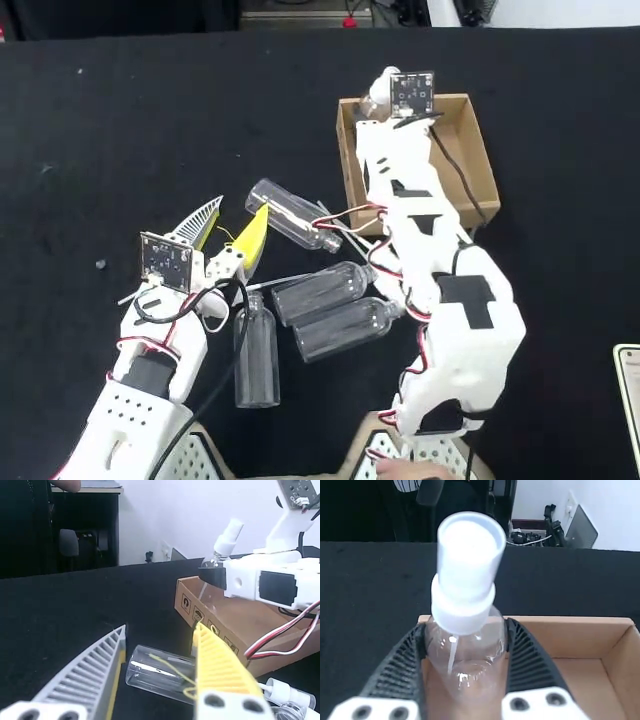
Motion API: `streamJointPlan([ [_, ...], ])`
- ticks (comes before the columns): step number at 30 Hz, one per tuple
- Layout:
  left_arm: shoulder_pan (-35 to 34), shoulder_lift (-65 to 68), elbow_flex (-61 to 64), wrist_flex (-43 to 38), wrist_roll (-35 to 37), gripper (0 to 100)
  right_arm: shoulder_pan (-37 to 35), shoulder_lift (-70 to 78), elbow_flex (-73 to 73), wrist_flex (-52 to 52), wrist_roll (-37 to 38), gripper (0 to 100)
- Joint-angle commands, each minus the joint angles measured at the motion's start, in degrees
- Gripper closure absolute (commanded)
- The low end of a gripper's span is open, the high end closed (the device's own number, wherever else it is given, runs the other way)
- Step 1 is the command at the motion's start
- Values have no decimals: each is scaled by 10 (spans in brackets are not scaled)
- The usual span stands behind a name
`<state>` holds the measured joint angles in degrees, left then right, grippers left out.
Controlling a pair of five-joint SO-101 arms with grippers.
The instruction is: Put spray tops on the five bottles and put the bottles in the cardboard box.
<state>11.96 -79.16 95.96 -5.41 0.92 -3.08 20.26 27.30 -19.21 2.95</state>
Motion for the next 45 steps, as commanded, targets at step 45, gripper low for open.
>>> streamJointPlan([
  [45,1,0,7,-14,-7,787,-44,-13,-29,18,-3,787],
])
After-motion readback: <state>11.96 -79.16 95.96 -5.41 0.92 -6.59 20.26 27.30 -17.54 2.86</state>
